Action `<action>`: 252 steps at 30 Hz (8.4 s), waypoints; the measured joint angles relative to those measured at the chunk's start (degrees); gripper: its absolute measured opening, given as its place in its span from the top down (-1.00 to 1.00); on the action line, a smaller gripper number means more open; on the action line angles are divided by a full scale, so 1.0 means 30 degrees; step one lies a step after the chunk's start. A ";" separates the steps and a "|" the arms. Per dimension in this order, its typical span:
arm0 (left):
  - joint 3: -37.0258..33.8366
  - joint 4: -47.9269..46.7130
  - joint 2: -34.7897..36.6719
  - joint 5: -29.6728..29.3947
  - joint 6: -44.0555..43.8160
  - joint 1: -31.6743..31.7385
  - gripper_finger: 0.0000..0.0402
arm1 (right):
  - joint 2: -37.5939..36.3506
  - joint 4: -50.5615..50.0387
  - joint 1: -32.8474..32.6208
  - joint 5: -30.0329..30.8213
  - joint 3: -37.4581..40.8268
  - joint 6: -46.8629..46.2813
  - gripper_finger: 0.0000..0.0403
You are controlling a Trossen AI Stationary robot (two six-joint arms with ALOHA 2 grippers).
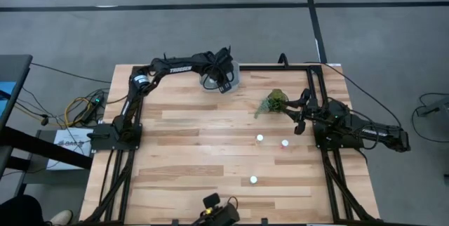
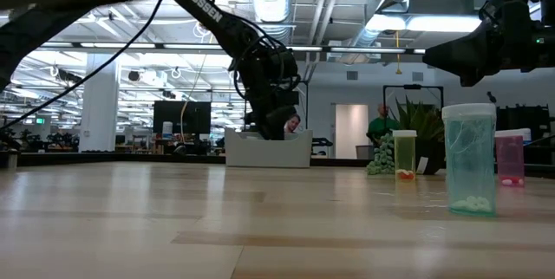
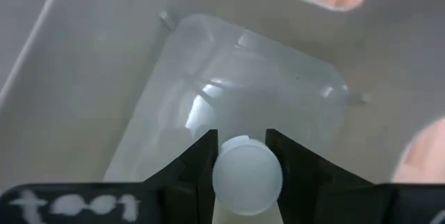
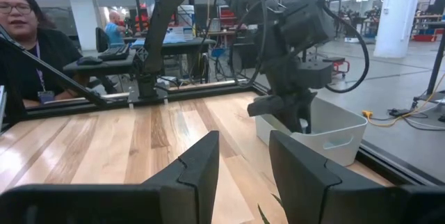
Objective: Pick and place pill bottles into a basket
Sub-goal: Put the top blue medicine bottle in the gray bin, then put the yellow medicine bottle in the gray bin
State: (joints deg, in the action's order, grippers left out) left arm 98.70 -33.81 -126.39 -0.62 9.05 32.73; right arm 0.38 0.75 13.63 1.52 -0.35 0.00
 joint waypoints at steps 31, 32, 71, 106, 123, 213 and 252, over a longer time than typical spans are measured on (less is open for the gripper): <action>0.0277 -0.0558 0.0104 -0.0053 -0.0200 0.0240 0.19 | 0.0007 0.0000 0.0000 0.0000 -0.0003 -0.0003 0.40; 0.0277 -0.0558 0.0104 -0.0044 -0.0202 0.0240 0.16 | 0.0007 0.0000 0.0000 0.0000 -0.0002 -0.0003 0.40; 0.8277 -0.8045 0.0227 -0.0447 0.0214 -0.2286 0.04 | 0.0007 0.0000 0.0000 0.0000 -0.0001 -0.0003 0.40; 0.8509 -0.9062 0.6246 -0.7320 -0.4393 -2.2875 0.27 | -0.0007 0.0006 0.0000 -0.0006 0.0001 -0.0001 0.40; -1.3125 0.7907 2.2189 -0.7017 -0.4175 -2.5956 0.27 | -0.0007 0.0000 0.0000 0.0000 -0.0001 -0.0003 0.40; -3.2727 1.4628 4.2062 -0.4309 0.0274 -2.3667 0.27 | -0.0015 0.0000 0.0000 0.0000 -0.0005 -0.0003 0.40; -3.2771 1.1879 4.0388 0.0056 -0.1893 -1.3471 0.27 | -0.0015 0.0000 0.0000 0.0000 -0.0004 0.0003 0.40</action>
State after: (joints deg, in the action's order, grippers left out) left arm 0.38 1.83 -5.23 -0.45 3.37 -7.68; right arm 0.34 0.75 13.63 1.52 -0.36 0.00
